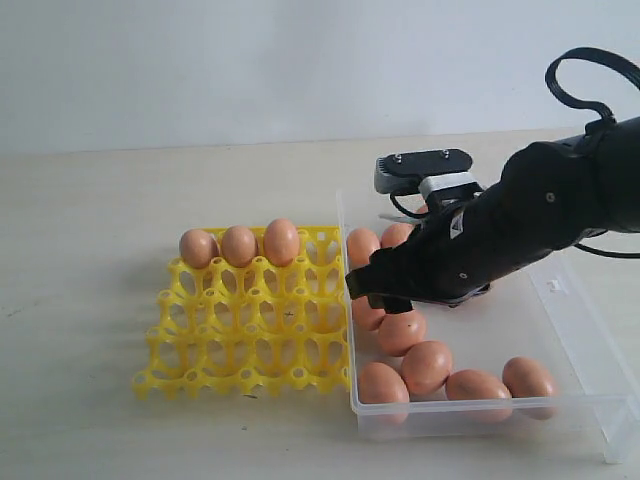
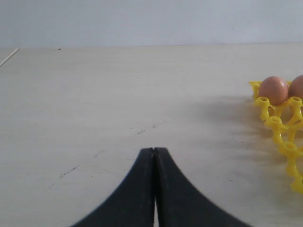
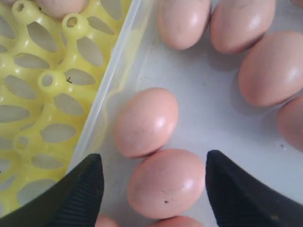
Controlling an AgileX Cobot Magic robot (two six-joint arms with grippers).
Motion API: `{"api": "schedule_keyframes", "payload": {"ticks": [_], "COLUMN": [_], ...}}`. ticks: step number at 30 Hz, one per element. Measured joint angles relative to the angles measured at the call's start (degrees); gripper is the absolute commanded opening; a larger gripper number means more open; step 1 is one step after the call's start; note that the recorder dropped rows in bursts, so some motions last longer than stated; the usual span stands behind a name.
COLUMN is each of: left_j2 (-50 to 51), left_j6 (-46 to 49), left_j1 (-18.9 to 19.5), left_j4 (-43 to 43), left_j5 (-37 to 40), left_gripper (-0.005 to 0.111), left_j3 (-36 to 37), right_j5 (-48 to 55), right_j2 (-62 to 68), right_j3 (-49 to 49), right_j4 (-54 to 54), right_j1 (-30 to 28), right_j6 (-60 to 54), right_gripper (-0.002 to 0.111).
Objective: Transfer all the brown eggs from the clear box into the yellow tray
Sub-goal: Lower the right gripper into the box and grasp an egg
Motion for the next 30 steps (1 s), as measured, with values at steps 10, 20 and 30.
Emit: {"api": "schedule_keyframes", "payload": {"ticks": [10,20,30], "left_j2": [0.00,0.00,0.00], "left_j6": [0.00,0.00,0.00], "left_j1": [0.00,0.00,0.00], "left_j4": [0.00,0.00,0.00], "left_j5": [0.00,0.00,0.00], "left_gripper": [0.000,0.000,0.000], "left_j3": [0.00,0.00,0.00], "right_j5": [-2.13,-2.73,-3.62], "right_j2": [5.72,8.83,8.83], "right_j3": [0.00,0.00,0.00], "right_j4": [0.24,-0.22,-0.23], "right_j1": [0.00,0.00,0.00], "right_j6": [1.03,1.28,1.28], "right_gripper": [0.061,0.061,0.000]}}
